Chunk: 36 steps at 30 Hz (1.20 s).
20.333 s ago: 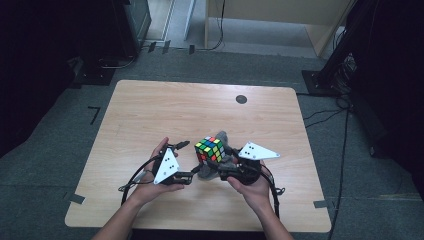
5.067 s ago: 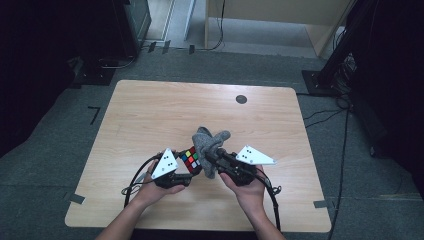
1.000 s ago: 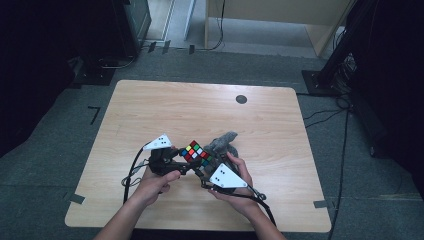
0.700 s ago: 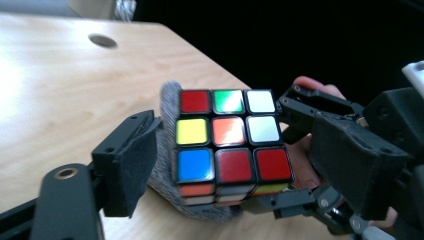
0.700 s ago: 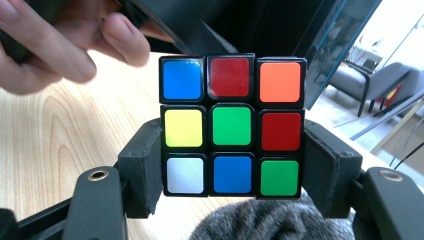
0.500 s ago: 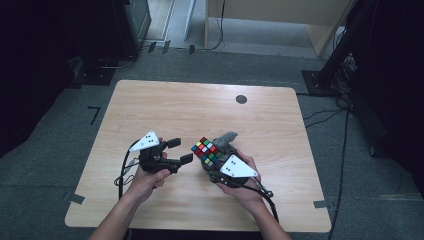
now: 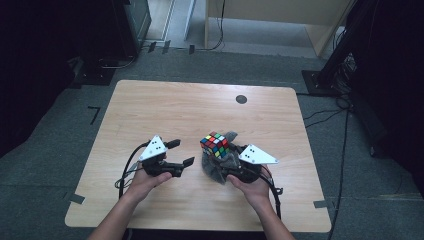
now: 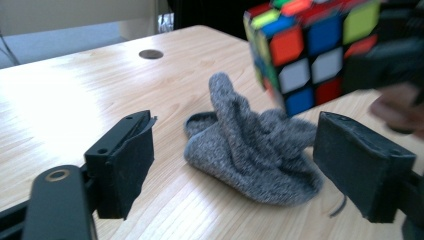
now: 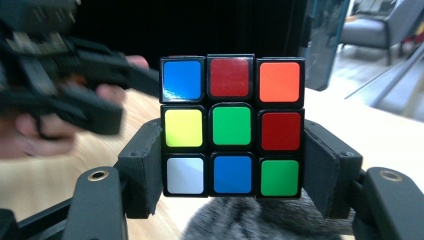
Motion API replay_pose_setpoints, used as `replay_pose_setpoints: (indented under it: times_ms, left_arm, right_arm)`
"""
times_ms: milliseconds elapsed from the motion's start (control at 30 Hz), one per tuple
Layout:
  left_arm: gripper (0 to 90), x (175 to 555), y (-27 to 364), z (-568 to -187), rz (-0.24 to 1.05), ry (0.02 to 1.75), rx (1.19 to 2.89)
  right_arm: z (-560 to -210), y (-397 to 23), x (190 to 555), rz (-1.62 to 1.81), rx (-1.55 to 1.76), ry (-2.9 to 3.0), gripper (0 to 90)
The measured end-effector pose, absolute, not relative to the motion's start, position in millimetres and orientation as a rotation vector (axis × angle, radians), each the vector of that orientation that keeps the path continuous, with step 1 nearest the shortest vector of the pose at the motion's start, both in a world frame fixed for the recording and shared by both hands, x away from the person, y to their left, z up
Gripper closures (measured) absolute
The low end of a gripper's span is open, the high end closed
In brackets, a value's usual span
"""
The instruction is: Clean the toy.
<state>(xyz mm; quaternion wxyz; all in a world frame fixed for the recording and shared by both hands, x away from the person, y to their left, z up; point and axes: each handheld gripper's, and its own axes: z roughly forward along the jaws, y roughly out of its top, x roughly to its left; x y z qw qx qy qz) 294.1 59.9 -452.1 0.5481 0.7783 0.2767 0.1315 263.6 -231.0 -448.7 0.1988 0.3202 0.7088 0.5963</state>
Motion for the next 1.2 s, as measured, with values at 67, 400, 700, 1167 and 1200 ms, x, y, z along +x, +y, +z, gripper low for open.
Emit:
replay_pose_setpoints:
  times_ms: [67, 400, 700, 1167, 1200]
  left_arm:
    - [20.3, 292.2, 57.5, -454.6, 0.36, 0.629, 1.878]
    - [17.3, 276.7, 48.7, -457.7, 0.532, 0.455, 1.894]
    - [17.4, 271.7, 43.2, -460.6, 0.627, 0.38, 1.916]
    - [17.8, 263.8, 32.8, -468.7, 0.763, 0.217, 1.904]
    - [17.7, 263.4, 32.2, -469.1, 0.774, 0.214, 1.908]
  right_arm:
    - [-446.0, -231.7, 263.8, 1.712, 0.925, 1.987, 34.5]
    - [-437.3, -222.8, 260.9, 1.796, 1.005, 2.06, 34.4]
    - [-435.9, -211.4, 259.4, 1.805, 1.064, 2.139, 34.4]
    - [-442.6, -200.6, 262.1, 1.77, 1.157, 2.249, 34.3]
    - [-442.9, -200.1, 262.5, 1.766, 1.166, 2.257, 34.3]
